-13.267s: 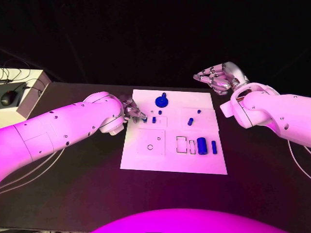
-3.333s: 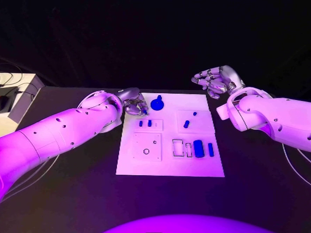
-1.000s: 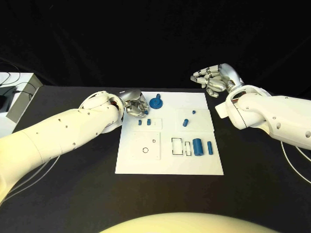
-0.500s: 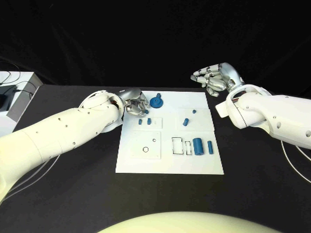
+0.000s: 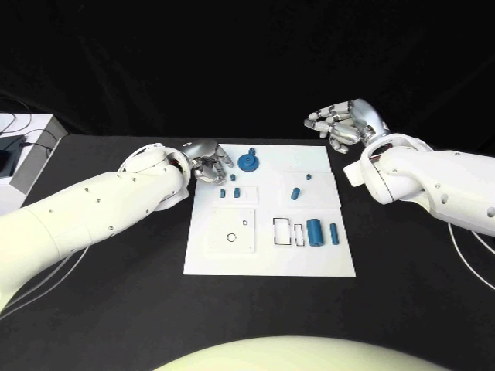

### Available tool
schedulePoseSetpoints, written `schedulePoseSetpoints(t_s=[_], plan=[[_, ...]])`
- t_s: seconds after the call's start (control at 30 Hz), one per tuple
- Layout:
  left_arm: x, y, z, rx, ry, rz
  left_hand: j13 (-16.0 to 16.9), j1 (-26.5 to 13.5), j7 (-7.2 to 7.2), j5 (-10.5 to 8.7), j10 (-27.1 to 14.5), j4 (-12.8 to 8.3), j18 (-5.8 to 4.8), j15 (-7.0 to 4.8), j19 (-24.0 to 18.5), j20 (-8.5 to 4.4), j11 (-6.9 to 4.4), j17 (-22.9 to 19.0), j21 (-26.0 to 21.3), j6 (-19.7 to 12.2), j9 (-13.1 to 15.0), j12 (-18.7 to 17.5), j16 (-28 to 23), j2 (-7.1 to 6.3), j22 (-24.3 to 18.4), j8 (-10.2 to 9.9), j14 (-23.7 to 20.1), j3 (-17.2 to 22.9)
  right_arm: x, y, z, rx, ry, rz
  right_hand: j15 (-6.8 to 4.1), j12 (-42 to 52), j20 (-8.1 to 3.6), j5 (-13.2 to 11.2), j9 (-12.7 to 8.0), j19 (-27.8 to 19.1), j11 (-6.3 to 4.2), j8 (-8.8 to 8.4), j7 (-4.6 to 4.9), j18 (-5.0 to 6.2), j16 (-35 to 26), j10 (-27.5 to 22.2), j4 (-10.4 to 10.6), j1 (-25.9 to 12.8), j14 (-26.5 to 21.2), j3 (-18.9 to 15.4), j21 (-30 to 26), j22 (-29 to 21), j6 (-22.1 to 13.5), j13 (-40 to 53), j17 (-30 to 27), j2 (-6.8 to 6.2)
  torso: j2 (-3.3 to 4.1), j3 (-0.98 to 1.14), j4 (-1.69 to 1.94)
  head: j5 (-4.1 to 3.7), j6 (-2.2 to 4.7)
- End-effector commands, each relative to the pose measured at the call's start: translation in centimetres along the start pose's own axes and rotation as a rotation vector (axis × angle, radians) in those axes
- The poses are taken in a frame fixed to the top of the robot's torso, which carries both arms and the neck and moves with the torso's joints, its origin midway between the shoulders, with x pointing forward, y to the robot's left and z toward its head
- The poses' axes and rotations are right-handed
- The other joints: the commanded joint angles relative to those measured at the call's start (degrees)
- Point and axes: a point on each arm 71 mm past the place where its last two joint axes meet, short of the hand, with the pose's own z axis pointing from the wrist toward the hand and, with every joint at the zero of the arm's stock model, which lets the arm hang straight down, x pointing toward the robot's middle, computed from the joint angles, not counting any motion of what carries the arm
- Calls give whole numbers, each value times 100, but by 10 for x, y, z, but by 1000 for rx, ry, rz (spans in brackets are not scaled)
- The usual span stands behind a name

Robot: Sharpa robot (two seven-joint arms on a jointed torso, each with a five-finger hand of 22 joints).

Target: Assemble the parts on the task board

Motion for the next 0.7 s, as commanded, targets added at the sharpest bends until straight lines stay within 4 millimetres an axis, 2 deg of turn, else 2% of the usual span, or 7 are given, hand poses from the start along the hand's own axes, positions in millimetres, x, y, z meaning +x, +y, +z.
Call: schedulePoseSetpoints(t_s=[0.03, 0.13, 0.23, 0.27, 0.43, 0.57, 0.7], plan=[[-1, 4, -2, -19, 4, 5, 4, 33, -7, -1, -64, 0, 12, 13, 3, 3, 11, -8, -21, -32, 0, 22, -29, -19, 9, -32, -51, -20, 1, 0, 0, -5, 33, -32, 24, -277, 37, -84, -14, 310, 55, -43, 45, 124, -46, -37, -55, 105, -103, 11, -287, 414, -15, -278, 8, -32, -2, -3, 1, -16, 17], [-7, 8, -6, -21, -15, -8, 3, 33, 12, 3, -92, 7, 14, 18, -6, 8, 21, -11, -27, 29, 4, 20, -34, -17, 14, -26, -65, -24, 2, -2, -1, -11, 73, -71, 48, -1125, 81, -198, -95, 286, 64, -92, 98, 199, -88, 135, -368, 578, -192, 153, -760, 299, 38, -1170, -52, -61, -4, -5, 3, -31, 43], [-16, 12, -9, -14, -62, -60, -6, 33, 82, 7, -270, 8, 9, 63, -119, 32, 90, -104, -121, 410, 20, 12, -238, -22, -18, -4, -256, 36, 5, -2, -1, -47, 154, -132, 30, -1881, 53, -785, -177, 396, 102, -112, 135, 124, -9, 207, -850, 1211, 29, 627, -305, 431, 107, -1846, -99, 3, -5, -7, -1, -29, 65], [-20, 14, -11, -10, -83, -87, -6, 24, 114, 4, -376, 15, 1, 90, -220, 54, 133, -186, -214, 498, 21, 23, -412, -16, -60, -3, -380, 79, 6, -2, -2, -64, 180, -163, 27, -2385, 39, -824, -276, 364, 83, -135, 133, 93, -31, 565, -961, 1132, 46, 816, -220, 473, 150, -2386, -181, -77, -8, -7, -4, -37, 76], [-38, 25, -22, 7, -183, -298, -21, -125, 268, -40, -913, 162, -39, 202, -523, 215, 292, -822, -1016, 661, 22, 31, -1715, -44, -665, 0, -522, -24, 9, -4, -4, -121, 273, -319, 144, -3278, 107, -1389, -506, 367, 312, -117, 157, 127, -78, 434, -1153, 1213, 90, 1068, -359, 412, 229, -3186, -312, -92, -21, -10, -6, -152, 159], [-46, 36, -36, 37, -258, -531, -14, -525, 379, -175, -645, 641, -121, 213, -212, 301, 207, -974, -1682, 691, 28, 114, -2218, -9, -1392, 11, -170, -944, 11, -8, -6, -157, 326, -466, 177, -3732, 159, -1686, -751, 373, 366, -118, 126, 163, -100, 569, -1204, 1186, 154, 1170, -404, 357, 258, -3740, -467, -221, -38, -25, -5, -218, 191], [-45, 44, -48, 59, -297, -679, -13, -267, 372, -453, -556, 762, -223, 219, -37, 282, 176, -955, -2101, 426, 24, 176, -2411, 189, -1854, 3, -215, -1796, 13, -11, -8, -189, 348, -584, 171, -3874, 161, -1888, -894, 380, 360, -118, 71, 155, -85, 638, -1169, 1199, 186, 1218, -334, 342, 332, -3748, -551, -311, -57, -42, -7, -276, 227]])
